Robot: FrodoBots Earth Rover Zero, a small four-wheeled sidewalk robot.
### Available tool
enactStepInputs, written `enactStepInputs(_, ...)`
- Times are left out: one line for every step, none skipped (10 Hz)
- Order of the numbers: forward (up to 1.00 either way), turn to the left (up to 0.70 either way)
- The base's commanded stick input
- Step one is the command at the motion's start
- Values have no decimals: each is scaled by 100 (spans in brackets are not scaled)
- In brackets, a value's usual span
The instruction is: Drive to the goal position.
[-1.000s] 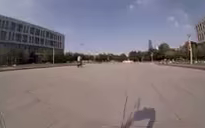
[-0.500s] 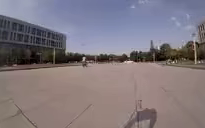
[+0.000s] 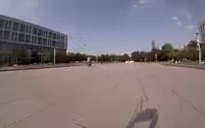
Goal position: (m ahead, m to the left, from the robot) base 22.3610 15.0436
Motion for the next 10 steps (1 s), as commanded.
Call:
enactStepInputs(100,0)
enactStepInputs(100,0)
enactStepInputs(100,0)
enactStepInputs(100,0)
enactStepInputs(100,0)
enactStepInputs(100,0)
enactStepInputs(100,0)
enactStepInputs(100,0)
enactStepInputs(100,0)
enactStepInputs(100,0)
